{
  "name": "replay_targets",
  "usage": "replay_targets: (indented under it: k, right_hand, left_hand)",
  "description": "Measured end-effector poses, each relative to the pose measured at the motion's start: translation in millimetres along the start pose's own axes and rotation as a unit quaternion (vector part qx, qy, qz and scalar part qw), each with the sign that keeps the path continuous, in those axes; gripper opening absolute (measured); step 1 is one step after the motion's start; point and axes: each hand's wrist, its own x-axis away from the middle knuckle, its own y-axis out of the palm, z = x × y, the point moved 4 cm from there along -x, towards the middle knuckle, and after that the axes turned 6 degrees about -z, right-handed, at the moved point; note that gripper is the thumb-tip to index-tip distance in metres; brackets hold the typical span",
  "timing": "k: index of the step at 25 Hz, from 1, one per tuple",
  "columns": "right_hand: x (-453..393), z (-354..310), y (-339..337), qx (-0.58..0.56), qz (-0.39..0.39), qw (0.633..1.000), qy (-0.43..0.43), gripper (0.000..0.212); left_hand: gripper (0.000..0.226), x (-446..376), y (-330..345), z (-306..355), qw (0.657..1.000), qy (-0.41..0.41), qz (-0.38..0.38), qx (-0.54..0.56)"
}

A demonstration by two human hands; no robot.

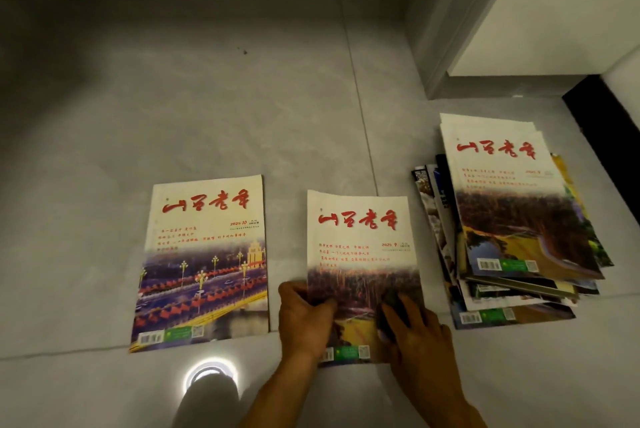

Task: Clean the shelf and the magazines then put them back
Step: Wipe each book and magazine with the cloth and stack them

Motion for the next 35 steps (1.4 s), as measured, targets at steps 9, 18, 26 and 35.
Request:
replay_targets:
  k: [9,18,26,35]
  right_hand:
    - [-22.8,-29.6,-74.9,-0.365,0.103,0.925,0.0,0.045]
    - [-25.9,-98.3,-138.3,-0.09,0.225,0.913,-0.329,0.045]
    - [-58.6,-57.3,-152.3,-0.187,0.251,0.942,-0.122,0.039]
    - [-89.6,18.3,-162.0,-0.069,0.247,0.962,-0.092,0.038]
  left_hand:
    - [0.033,28.3,-18.5,13.8,0.991,0.132,0.013,0.033]
    - [0.033,63.1,-22.1,73.5,0.969,0.197,0.0,0.148]
    - [0.018,79.7,-50.2,99.5,0.955,0.236,0.023,0.178]
    - [0.017,67.9,-73.1,87.8,0.966,0.202,0.038,0.157]
